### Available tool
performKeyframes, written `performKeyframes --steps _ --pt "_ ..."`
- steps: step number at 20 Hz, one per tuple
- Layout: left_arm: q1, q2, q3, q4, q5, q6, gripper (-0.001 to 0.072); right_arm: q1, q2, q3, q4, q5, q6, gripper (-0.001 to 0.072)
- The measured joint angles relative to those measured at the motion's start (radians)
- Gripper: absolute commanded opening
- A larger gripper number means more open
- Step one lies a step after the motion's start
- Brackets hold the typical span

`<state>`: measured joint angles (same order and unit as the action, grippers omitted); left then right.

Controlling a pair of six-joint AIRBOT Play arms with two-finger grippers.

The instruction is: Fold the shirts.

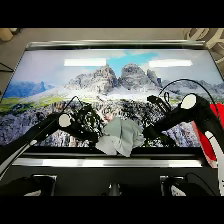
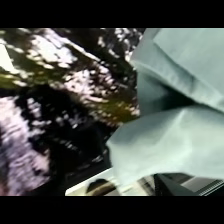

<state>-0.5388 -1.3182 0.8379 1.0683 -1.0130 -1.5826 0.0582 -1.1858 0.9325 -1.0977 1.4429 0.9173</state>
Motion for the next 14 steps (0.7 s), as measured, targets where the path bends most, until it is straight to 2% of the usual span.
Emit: performKeyframes --steps 3,4,5,6,7,10,13,14 --pt "-0.011 -0.059 -0.016 -0.096 0.053 0.022 0.0594 0.000 0.000 -0.032 0.008 -0.023 -0.005 0.0699" --pt "-0.014 -0.072 -0.017 -0.119 0.064 0.026 0.0458 0.000 0.000 -0.042 0.011 -0.034 -0.008 0.0699" --pt "-0.019 -0.088 -0.020 -0.132 0.079 0.029 0.0240 0.000 0.000 -0.053 0.010 -0.042 -0.010 0.0699" --pt "-0.019 -0.100 -0.023 -0.135 0.080 0.032 0.0097 0.000 -0.001 -0.065 0.011 -0.058 -0.011 0.0698" --pt "-0.020 -0.109 -0.024 -0.139 0.087 0.033 0.0026 0.000 -0.003 -0.078 0.011 -0.085 -0.011 0.0696" --pt "-0.022 -0.117 -0.026 -0.150 0.090 0.036 0.0025 0.000 -0.018 -0.111 0.029 -0.172 0.001 0.0684" --pt "-0.024 -0.110 -0.026 -0.151 0.095 0.039 0.0025 0.012 -0.063 -0.124 0.113 -0.261 0.008 0.0675" --pt "-0.025 -0.104 -0.026 -0.145 0.097 0.040 0.0025 0.026 -0.082 -0.127 0.138 -0.289 0.008 0.0613"
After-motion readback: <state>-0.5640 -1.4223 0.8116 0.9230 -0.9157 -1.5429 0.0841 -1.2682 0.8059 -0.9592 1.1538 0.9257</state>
